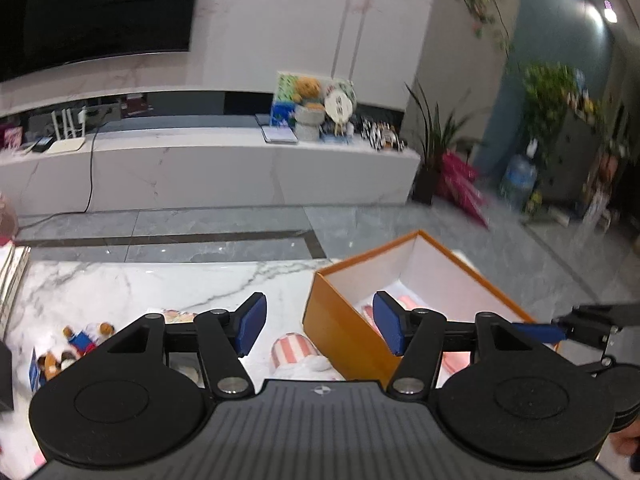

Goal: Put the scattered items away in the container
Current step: 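Move both tools back over the table toward the remaining items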

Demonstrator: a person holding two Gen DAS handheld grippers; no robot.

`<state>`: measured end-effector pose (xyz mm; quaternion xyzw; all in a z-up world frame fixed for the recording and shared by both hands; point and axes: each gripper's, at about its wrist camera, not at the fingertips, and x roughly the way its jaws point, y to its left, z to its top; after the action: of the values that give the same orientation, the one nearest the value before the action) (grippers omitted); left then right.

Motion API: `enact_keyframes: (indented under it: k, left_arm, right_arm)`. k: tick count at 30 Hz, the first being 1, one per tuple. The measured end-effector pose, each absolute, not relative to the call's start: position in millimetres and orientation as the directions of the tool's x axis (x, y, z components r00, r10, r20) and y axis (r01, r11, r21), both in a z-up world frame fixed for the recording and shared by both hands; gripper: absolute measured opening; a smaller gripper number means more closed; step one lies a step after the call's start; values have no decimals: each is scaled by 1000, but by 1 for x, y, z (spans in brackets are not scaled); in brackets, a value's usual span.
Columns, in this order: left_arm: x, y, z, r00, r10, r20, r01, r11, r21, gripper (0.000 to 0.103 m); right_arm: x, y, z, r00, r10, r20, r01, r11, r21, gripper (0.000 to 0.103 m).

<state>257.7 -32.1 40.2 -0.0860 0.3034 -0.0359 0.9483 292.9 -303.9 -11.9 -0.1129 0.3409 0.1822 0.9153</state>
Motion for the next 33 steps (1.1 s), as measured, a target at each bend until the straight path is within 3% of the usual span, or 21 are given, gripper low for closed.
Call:
enact_keyframes:
  k: [3,6,13,17,33]
  left_arm:
    - [243,-17,36,811,-130,-570,22,981,-192,73]
    - [225,-2,28,807,-111,-580,11,985,-172,73]
    - [183,42,3,811,-28,-584,-83,983,-164,75]
    - [163,65,-16,815,20,-579,-126,981,-144,89]
    - [120,123,-93,731,153,-665,-323,936,-140,89]
  right_arm:
    - [281,-301,-11,732,279,-622,-388,921,-43,73]
    - [272,-296,-14,749,289,-596,-366,931,-9,78]
    - [244,-266,-31,757,319,-570,-407,913,-30,79]
    - [230,-244,-47,746,349,-567,-428,904,-7,85]
    - [229,-178,-106,682,387,-621,-424,901,96,88]
